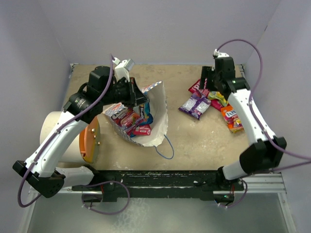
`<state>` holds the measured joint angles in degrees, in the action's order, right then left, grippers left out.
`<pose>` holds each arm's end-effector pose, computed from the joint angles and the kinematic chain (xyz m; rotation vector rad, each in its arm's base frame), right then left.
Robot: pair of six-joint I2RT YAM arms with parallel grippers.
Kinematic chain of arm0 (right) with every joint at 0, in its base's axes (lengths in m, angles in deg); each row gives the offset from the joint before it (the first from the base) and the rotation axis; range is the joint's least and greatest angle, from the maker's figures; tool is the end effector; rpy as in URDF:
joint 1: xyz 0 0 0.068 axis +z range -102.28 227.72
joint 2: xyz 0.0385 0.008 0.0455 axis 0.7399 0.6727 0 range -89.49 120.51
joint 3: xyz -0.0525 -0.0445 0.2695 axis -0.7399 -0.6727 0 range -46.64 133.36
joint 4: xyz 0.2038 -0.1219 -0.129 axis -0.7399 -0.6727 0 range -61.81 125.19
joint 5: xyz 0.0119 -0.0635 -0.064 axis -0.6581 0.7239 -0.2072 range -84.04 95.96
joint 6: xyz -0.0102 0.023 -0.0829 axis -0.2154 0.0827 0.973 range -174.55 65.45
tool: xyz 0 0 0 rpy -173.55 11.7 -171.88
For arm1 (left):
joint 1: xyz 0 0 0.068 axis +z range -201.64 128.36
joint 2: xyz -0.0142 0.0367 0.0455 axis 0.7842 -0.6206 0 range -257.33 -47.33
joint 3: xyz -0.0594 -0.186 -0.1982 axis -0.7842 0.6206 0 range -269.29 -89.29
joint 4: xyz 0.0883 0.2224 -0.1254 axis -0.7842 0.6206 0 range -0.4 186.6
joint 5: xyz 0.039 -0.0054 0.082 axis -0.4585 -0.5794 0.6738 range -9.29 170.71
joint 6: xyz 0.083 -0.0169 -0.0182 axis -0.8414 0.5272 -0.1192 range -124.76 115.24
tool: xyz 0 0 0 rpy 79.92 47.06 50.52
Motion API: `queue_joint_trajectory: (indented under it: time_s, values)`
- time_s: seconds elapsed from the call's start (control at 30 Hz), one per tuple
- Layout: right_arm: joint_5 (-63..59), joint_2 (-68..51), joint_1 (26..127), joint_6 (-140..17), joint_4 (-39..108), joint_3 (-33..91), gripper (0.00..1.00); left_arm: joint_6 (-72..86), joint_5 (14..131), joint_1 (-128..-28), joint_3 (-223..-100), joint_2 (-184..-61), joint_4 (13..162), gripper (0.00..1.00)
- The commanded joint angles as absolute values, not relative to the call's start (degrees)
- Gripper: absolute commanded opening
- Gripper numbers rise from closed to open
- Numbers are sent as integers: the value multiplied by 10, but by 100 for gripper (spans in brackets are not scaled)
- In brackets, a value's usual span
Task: Take the snacks out of the paper bag
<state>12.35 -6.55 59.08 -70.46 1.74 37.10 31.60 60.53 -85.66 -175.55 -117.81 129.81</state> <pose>0.3612 0.0638 0.3635 0.1502 2.1357 0.1595 0.2264 -0.1849 0.4341 0.2017 2.1479 -1.1072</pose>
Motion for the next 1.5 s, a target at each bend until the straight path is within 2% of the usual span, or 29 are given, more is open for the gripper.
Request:
queue_joint_trajectory:
  time_s: [0.0, 0.27, 0.4, 0.57, 0.7, 0.93, 1.2, 1.47]
  values:
    - [-73, -162, 612, -762, 53, 271, 74, 338, 571, -856, -1735, -1156, 1241, 0]
    - [-109, -274, 759, -817, 105, 233, 74, 354, 558, -856, -1691, -1130, 1170, 0]
    - [-98, -280, 839, -828, 167, 234, 73, 350, 563, -856, -1681, -1112, 1130, 0]
    - [-32, -261, 973, -780, 254, 202, 70, 343, 582, -856, -1683, -1102, 1111, 0]
    - [42, -254, 1065, -678, 350, 150, 71, 342, 602, -856, -1685, -1099, 1102, 0]
    - [15, -217, 1082, -445, 509, 42, 71, 345, 614, -856, -1689, -1102, 1085, 0]
    - [-22, -120, 1078, -158, 478, 42, 74, 341, 604, -856, -1712, -1118, 1097, 0]
    - [-1, -24, 1049, -74, 518, 60, 73, 348, 611, -856, -1723, -1114, 1126, 0]
